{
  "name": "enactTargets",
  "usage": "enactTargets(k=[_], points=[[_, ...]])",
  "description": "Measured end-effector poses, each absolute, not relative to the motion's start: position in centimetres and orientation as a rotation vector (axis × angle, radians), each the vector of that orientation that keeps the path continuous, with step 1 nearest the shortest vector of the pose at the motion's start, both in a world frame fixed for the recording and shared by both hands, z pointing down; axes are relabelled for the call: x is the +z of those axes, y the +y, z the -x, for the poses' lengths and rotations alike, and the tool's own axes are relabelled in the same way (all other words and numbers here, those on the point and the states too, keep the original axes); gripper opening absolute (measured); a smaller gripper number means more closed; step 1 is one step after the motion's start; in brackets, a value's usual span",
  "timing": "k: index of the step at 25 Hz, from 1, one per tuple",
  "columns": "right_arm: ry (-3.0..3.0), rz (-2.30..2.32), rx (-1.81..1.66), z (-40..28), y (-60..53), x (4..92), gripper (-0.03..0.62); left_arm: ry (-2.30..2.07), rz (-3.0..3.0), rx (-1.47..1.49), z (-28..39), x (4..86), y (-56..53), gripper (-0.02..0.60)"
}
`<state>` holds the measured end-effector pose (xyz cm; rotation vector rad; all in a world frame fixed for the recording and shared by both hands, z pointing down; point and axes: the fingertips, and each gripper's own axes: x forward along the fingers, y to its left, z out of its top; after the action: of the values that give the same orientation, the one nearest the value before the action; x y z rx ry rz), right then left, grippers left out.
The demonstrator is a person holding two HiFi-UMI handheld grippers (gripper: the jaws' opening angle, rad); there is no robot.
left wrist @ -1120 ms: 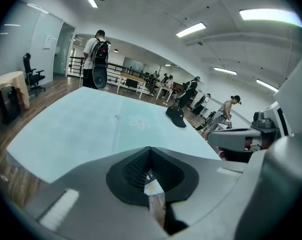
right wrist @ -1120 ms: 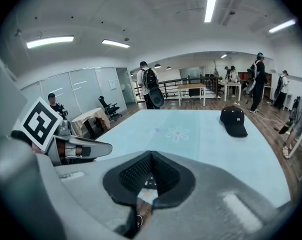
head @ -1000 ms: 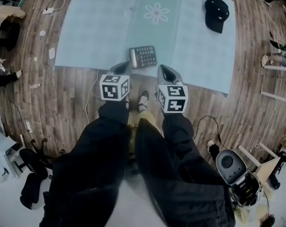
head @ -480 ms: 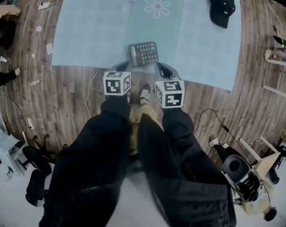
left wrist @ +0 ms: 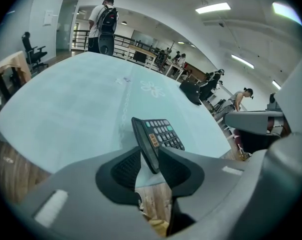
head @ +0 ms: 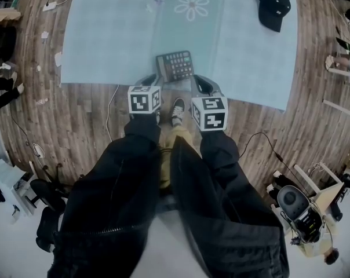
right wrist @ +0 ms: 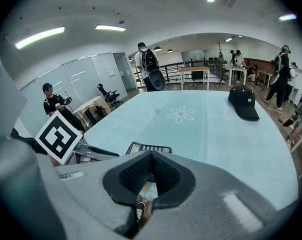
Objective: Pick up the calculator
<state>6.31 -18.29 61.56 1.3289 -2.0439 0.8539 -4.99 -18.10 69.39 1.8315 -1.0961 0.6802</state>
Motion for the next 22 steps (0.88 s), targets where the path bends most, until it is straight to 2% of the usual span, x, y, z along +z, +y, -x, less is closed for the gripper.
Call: enactTargets(k=[6,11,22], points=[[-2.031,-1.323,0.865,-6.6,-18.6,62.1,0.002,-1.048,-1.779,0.658,4.5,71.5,-17.8,0.112],[-2.021,-1.333,0.868,-7.4,-18.8,62.2,0.002,-1.011,-1.745,0.621,3.8,72.7,-17.9,0.086],[-1.999,-1.369,0.868,-9.1,-18.4,61.8,0.002,-0.991,-1.662,0.461,3.6,73.3,-18.2,0.075]])
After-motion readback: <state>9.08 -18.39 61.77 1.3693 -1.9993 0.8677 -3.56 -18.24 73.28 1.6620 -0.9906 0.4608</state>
